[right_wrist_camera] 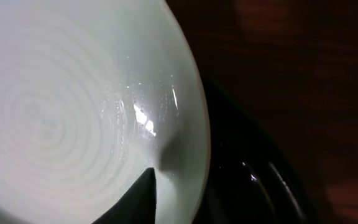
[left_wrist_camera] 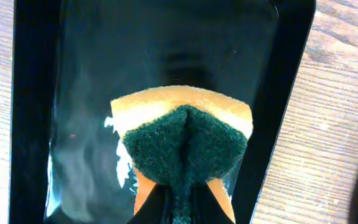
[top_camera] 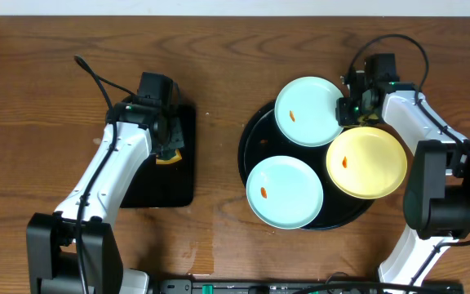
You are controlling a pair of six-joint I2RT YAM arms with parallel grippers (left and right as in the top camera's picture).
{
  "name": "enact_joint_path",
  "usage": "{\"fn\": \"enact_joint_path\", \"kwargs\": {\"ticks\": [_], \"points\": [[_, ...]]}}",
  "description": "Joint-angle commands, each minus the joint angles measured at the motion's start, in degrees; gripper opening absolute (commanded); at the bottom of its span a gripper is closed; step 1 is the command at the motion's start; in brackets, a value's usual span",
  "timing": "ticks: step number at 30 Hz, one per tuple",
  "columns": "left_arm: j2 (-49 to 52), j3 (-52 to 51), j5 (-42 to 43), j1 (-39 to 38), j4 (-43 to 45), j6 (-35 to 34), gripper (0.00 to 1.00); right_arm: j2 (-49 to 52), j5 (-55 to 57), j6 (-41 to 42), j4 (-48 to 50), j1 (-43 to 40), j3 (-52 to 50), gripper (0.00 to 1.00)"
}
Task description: Clean dirty plates on tray and stack at the side
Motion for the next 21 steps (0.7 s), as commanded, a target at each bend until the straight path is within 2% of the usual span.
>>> {"fn": "enact_joint_path", "kwargs": {"ticks": [1,6,11,14,15,18,21], "points": [[-0.76,1.46,0.13,0.09,0.04,0.98,0.08,-0.15,0.20,5.16,-1.66,0.33,0.35,0.13],[-0.76,1.46,0.13,0.09,0.04,1.01,0.08,-0.15,0.07,8.81,-3.58,1.01,0.35,0.08],[-0.76,1.46,0.13,0.09,0.02,0.98,0.07,-0.15,-2.64,8.85,-5.38,2.29,0.35,0.01],[-0.76,1.46,0.13,0.09,0.02,1.01,0.07,-0.15,-2.84,11.19,-6.10,2.93,0.35,0.01],[-0.76,1.46,0.13,0.09,0.02,0.98,0.07,-0.15,-2.84,11.37,-6.29,3.02,0.35,0.05],[-0.76,1.46,0.13,0.09,0.02,1.01,0.07,-0.15,-2.34,11.52,-5.70,2.95,0.37,0.34],[-0.76,1.46,0.13,0.09,0.02,0.98,0.08,-0.15,-2.40,9.09,-2.89,2.40,0.37,0.39]]}}
